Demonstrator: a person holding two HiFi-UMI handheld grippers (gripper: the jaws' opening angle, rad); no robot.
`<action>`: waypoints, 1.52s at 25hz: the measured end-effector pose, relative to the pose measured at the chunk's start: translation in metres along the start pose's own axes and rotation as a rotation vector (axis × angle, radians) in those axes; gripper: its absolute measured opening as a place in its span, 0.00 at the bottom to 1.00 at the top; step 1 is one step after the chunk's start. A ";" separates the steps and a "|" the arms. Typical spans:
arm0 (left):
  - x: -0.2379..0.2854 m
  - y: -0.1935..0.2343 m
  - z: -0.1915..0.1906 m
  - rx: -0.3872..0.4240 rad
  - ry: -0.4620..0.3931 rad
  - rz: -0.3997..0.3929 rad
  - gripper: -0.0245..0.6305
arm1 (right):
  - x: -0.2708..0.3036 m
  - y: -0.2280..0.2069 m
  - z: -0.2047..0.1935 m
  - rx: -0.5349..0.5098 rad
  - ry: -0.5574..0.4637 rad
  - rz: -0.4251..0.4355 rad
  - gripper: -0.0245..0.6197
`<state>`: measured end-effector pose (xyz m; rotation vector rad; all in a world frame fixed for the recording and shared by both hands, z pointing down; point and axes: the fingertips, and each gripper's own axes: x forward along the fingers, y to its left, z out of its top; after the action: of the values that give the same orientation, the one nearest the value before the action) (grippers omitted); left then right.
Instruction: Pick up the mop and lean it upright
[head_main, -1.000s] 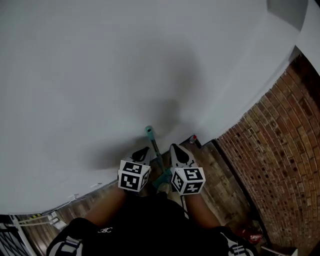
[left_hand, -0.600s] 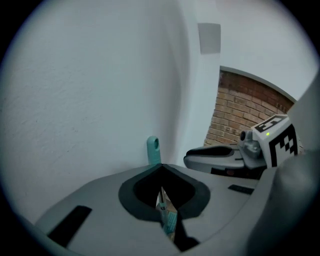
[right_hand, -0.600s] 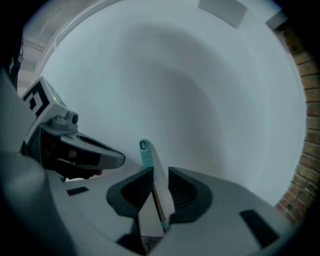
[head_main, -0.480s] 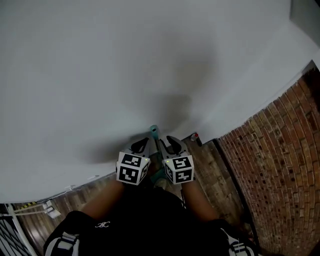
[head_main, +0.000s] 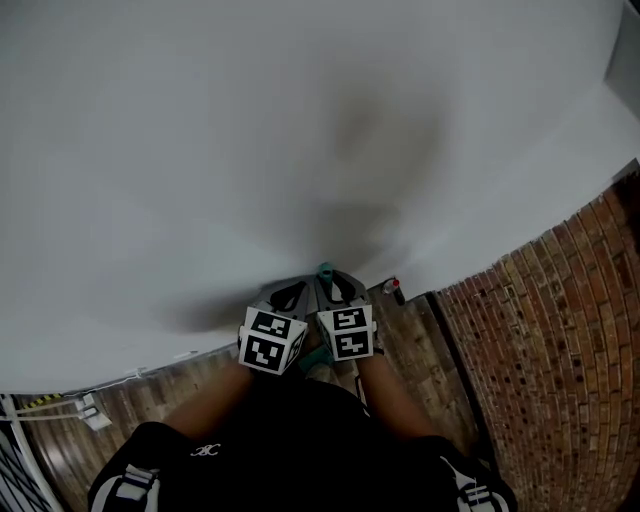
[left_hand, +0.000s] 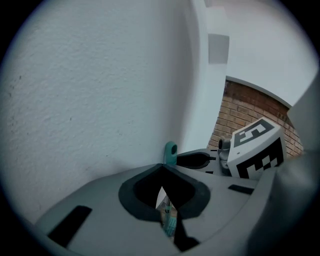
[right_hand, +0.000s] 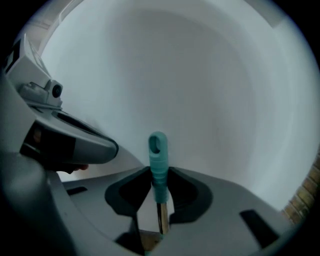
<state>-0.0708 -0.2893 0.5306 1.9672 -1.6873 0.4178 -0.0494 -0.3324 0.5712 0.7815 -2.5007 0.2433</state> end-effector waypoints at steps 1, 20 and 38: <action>-0.001 0.000 0.001 0.010 -0.002 -0.008 0.03 | 0.000 0.000 0.000 -0.004 -0.006 -0.005 0.22; 0.025 -0.059 -0.002 0.137 0.052 -0.254 0.03 | -0.107 -0.047 -0.035 0.160 -0.095 -0.291 0.21; 0.041 -0.141 0.003 0.207 0.031 -0.459 0.03 | -0.178 -0.080 -0.077 0.295 -0.109 -0.495 0.21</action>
<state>0.0742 -0.3109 0.5248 2.3991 -1.1567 0.4589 0.1538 -0.2879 0.5470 1.5352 -2.3006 0.4034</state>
